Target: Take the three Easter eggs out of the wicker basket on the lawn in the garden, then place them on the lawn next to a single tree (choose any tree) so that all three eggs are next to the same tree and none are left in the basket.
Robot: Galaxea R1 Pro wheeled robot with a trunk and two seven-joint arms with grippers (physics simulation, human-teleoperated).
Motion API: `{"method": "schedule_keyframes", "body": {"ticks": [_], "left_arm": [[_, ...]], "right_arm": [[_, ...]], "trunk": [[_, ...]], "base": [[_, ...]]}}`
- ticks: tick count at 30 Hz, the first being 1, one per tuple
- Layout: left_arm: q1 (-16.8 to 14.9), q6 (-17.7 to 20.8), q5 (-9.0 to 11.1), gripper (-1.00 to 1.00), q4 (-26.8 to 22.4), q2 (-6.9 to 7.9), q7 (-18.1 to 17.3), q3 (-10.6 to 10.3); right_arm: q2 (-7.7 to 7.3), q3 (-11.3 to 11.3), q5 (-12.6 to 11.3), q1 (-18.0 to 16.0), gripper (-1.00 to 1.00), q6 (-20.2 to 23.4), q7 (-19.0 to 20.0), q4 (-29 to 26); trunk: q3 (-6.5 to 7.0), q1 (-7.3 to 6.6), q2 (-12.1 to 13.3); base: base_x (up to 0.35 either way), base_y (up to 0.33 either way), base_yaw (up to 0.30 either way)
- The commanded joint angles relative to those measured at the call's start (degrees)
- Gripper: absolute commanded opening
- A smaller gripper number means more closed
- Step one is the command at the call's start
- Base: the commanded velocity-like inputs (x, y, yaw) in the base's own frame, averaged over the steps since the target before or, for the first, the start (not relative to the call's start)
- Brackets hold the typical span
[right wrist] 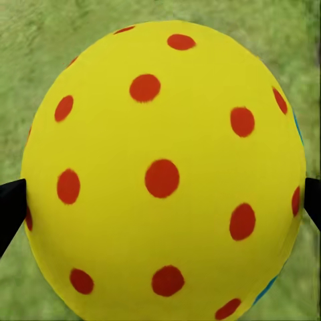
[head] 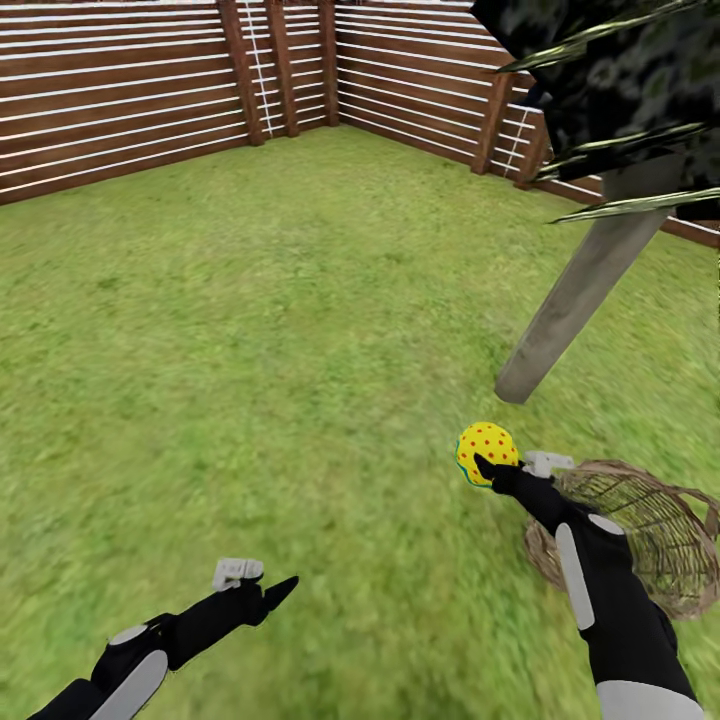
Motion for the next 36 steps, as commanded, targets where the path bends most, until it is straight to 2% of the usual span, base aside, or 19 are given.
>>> {"method": "schedule_keyframes", "body": {"ticks": [1,2,5,8,11,13,15,17,20,22,25,36], "left_arm": [[-0.1,0.3,0.6,1.00,0.0,0.04,0.0,-0.1],[-0.1,0.3,0.6,1.00,0.0,0.04,0.0,-0.1],[0.0,0.3,0.6,1.00,0.1,0.04,0.0,-0.1],[-0.1,0.3,0.6,1.00,0.2,0.04,0.0,-0.1],[-0.1,0.2,0.5,1.00,0.3,0.04,0.0,-0.1],[-0.1,0.2,0.5,1.00,0.4,0.04,0.0,-0.1],[-0.1,0.2,0.5,1.00,0.4,0.04,0.1,-0.1],[0.0,0.2,0.5,1.00,0.4,0.04,0.1,-0.1],[-0.1,-0.1,0.5,1.00,0.4,0.04,0.2,-0.1],[-0.1,-0.2,0.5,1.00,0.4,0.04,0.2,-0.1],[-0.1,-0.2,0.5,1.00,0.4,0.04,0.2,-0.1],[-0.1,-0.2,0.5,1.00,0.4,-0.31,0.2,-0.2]], "right_arm": [[0.35,1.1,-0.5,0.0,-1.00,0.0,-1.8,0.0],[0.48,2.1,-0.6,0.0,-1.00,-0.5,-2.7,0.0],[0.56,2.9,-0.7,0.0,-1.00,-4.0,-5.6,1.4],[0.57,4.6,-0.7,0.0,-1.00,-4.8,-8.1,1.7],[1.25,5.2,-0.7,0.0,-1.00,-5.8,-13.3,2.0],[1.98,5.7,-0.6,-0.2,-1.00,-7.2,-16.9,4.6],[2.13,8.8,-0.8,-0.4,-1.00,-10.0,-22.8,6.6],[2.15,10.8,-1.1,-0.5,-1.00,-11.0,-25.8,8.5],[2.13,11.1,-1.2,-0.6,-1.00,-13.4,-27.5,10.9],[2.15,11.1,-1.2,-0.6,-1.00,-14.0,-30.6,11.2],[2.07,11.1,-1.2,-0.6,-1.00,-14.1,-31.6,11.3],[2.06,11.0,-1.1,-0.6,-1.00,-14.6,-31.7,11.2]], "trunk": [[0.06,0.01,0.0],[0.15,0.01,0.0],[0.43,0.01,0.0],[0.70,0.01,0.0],[0.98,0.01,0.0],[1.17,0.01,0.0],[1.35,0.01,0.0],[1.54,0.01,0.0],[1.81,0.01,0.0],[1.99,0.01,0.0],[2.11,0.01,0.0],[2.12,0.01,0.0]], "base": [[0.133,0.259,-0.067],[0.193,0.231,-0.030],[0.246,0.196,-0.042],[0.267,0.170,-0.122],[0.290,0.130,-0.139],[0.297,0.116,-0.140],[0.299,0.118,-0.139],[0.226,0.112,-0.137],[0.038,0.019,-0.133],[0.003,0.002,-0.132],[0.000,0.000,-0.072],[0.000,0.000,-0.001]]}}
